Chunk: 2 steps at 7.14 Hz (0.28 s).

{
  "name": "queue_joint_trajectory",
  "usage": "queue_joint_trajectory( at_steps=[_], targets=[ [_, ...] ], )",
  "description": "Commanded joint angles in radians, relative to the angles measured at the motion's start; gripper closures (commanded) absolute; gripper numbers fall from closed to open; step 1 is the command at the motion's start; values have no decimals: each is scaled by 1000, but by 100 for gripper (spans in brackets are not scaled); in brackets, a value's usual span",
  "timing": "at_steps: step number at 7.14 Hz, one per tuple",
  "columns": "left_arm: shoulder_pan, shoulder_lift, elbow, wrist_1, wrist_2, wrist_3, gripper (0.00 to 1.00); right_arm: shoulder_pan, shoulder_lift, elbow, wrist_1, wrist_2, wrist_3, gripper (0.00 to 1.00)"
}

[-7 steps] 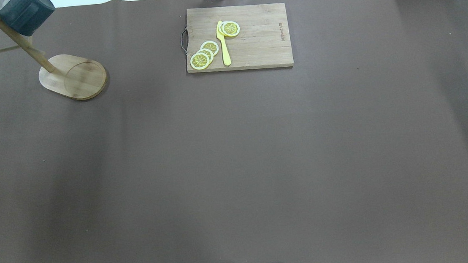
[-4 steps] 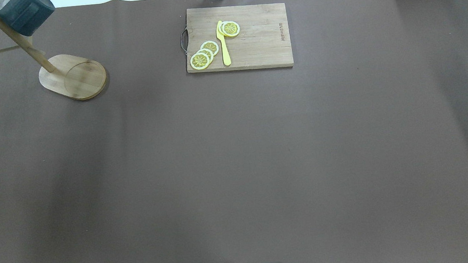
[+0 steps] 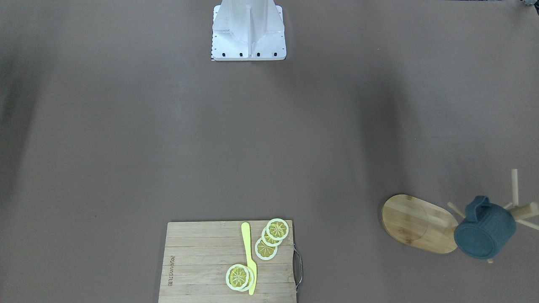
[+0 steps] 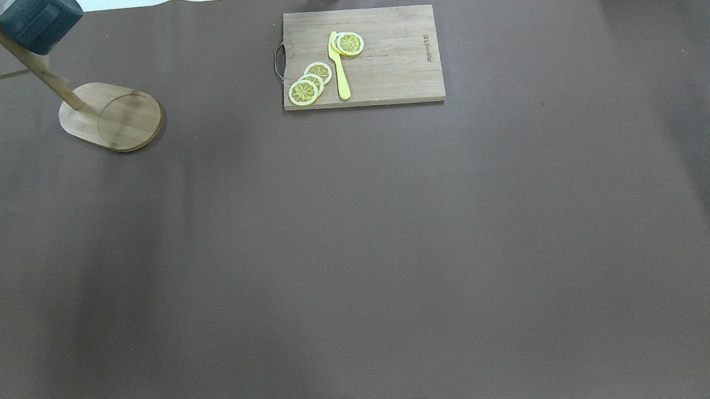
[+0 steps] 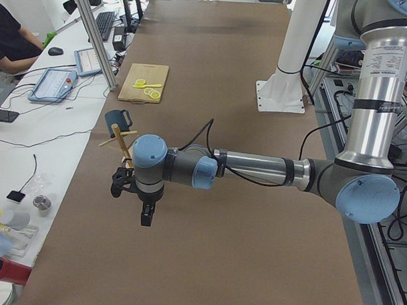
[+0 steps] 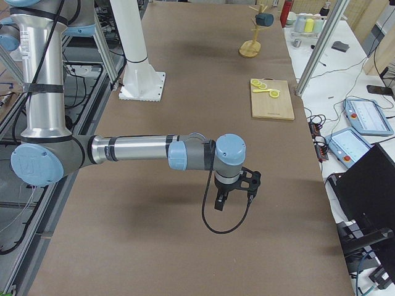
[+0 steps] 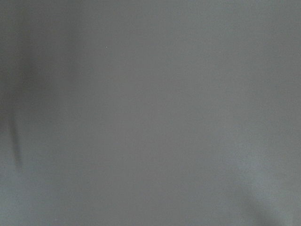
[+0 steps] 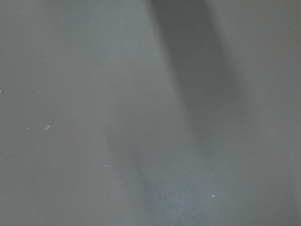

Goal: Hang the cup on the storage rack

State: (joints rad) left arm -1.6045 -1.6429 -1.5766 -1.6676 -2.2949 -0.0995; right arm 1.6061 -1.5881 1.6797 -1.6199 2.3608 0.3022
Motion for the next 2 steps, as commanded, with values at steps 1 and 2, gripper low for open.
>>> queue_joint_trajectory(
  at_steps=[1, 2],
  targets=[
    [0, 0, 3, -1, 0, 1, 2, 0, 0, 0, 0, 0, 0, 0],
    [0, 0, 4, -3, 0, 0, 2, 0, 0, 0, -2, 2, 0, 0]
  ],
)
